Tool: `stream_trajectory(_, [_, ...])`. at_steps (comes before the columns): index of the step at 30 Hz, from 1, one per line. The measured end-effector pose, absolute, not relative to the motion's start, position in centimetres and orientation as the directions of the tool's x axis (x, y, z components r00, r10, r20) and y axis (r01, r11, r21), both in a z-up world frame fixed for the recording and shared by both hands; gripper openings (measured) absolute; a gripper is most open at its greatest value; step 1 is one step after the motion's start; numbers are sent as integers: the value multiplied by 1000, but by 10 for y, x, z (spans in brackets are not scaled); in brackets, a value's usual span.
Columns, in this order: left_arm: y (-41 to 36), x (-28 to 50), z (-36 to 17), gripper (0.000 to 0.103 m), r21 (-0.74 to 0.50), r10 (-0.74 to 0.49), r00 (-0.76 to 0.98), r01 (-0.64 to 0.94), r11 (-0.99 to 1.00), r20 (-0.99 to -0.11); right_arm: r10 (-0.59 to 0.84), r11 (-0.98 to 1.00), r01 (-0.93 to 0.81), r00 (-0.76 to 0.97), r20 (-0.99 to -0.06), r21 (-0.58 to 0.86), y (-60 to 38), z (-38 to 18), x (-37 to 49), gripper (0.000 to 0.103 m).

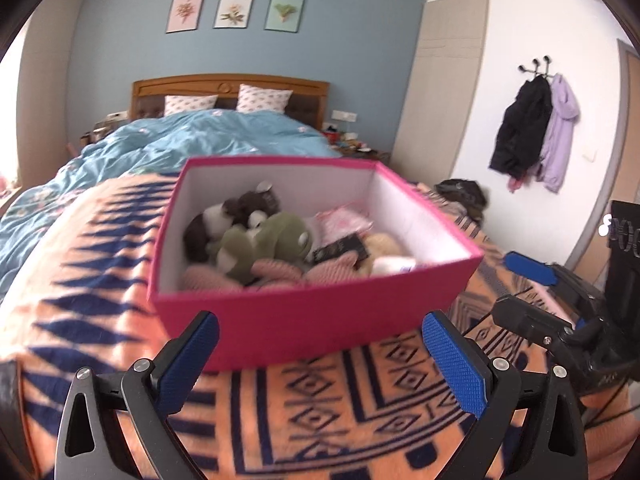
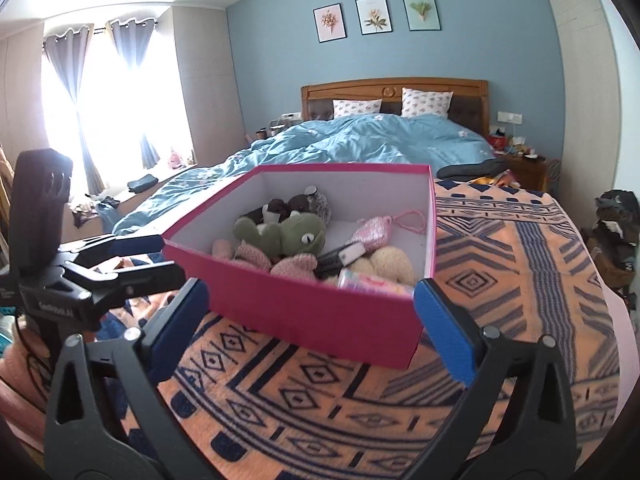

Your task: Organize objects

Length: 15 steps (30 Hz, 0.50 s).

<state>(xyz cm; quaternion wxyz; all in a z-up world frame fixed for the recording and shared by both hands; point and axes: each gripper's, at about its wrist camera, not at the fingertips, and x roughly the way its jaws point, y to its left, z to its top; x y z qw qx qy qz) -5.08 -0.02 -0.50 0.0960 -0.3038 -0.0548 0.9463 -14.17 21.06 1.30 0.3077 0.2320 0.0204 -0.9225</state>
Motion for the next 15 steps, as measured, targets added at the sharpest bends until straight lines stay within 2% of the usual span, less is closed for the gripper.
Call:
stream_trajectory(7, [2, -43, -29, 103, -118, 142, -774, -88, -989, -617, -483, -852, 518, -720, -499, 77, 202, -18, -128, 103])
stream_trajectory(15, [1, -33, -33, 103, -88, 84, -796, -39, -995, -599, -476, -858, 502, -695, -538, 110, 199, -36, -126, 103])
